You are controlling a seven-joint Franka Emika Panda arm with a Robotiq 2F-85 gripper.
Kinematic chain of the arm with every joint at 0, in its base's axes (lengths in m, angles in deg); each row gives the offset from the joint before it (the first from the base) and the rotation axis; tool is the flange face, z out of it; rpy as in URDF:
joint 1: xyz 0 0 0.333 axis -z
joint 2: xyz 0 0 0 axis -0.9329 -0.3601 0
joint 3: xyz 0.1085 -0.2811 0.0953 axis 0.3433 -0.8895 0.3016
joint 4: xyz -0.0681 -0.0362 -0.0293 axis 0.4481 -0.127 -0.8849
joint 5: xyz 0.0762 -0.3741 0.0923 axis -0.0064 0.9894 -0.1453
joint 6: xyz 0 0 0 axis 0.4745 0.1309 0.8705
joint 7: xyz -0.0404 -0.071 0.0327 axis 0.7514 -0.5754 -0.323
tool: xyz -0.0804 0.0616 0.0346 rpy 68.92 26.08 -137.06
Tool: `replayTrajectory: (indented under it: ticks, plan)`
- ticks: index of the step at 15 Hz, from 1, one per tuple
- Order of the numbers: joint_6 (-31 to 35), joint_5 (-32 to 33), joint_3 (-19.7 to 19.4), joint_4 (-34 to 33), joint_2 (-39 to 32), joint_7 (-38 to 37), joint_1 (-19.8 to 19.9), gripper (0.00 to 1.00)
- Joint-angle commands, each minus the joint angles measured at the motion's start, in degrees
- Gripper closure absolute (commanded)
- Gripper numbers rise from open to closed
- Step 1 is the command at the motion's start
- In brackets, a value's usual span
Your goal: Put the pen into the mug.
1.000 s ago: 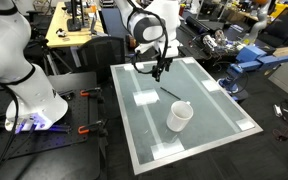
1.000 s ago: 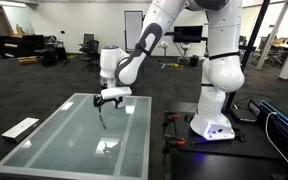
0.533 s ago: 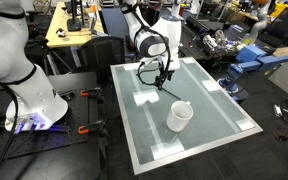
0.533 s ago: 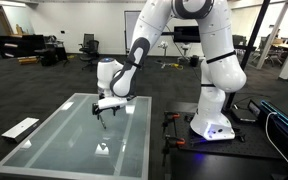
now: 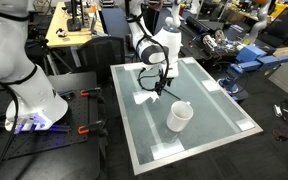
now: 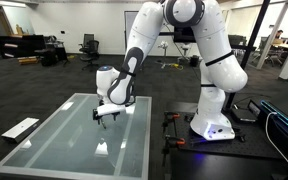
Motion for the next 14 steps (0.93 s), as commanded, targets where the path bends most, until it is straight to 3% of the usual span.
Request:
replayTrajectory:
  ticks: [1,14]
  plan:
    - [1.1,-2.7,-1.3,-1.4,-1.3,0.5,-1.0,0.00]
    - [-1.4,-4.1,-2.5,-6.5,-3.0,1.0,-0.3,0.00]
